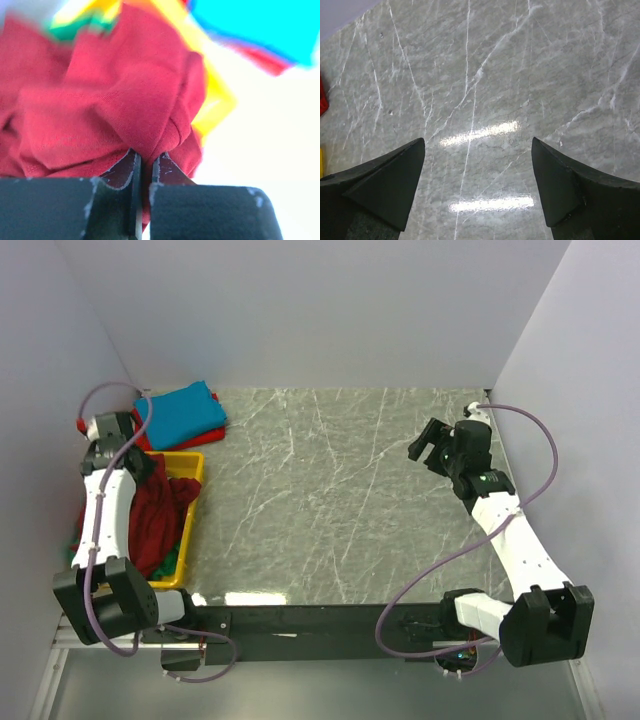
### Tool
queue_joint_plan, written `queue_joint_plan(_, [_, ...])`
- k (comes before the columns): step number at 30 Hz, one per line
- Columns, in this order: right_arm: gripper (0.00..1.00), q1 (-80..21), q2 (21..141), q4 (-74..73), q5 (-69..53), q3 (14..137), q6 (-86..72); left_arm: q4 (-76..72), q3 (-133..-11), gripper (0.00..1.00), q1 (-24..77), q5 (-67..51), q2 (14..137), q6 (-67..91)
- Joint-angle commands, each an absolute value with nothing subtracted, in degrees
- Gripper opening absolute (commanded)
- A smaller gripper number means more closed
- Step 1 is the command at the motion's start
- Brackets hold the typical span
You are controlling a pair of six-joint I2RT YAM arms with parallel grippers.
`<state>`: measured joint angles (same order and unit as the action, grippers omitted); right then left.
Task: Fold and stack the t-shirts
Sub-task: Grab the tshirt from the pile, then move the tshirt to the center of the board
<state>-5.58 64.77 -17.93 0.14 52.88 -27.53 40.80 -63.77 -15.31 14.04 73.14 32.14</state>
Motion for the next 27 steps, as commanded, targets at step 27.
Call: queue_joint_plan(27, [0.89,-5.2,63.8,-19.2,3.4,58.6,-25.7,-3.2,-118.3,0.01,12.6,-37.7,89.0,51.0])
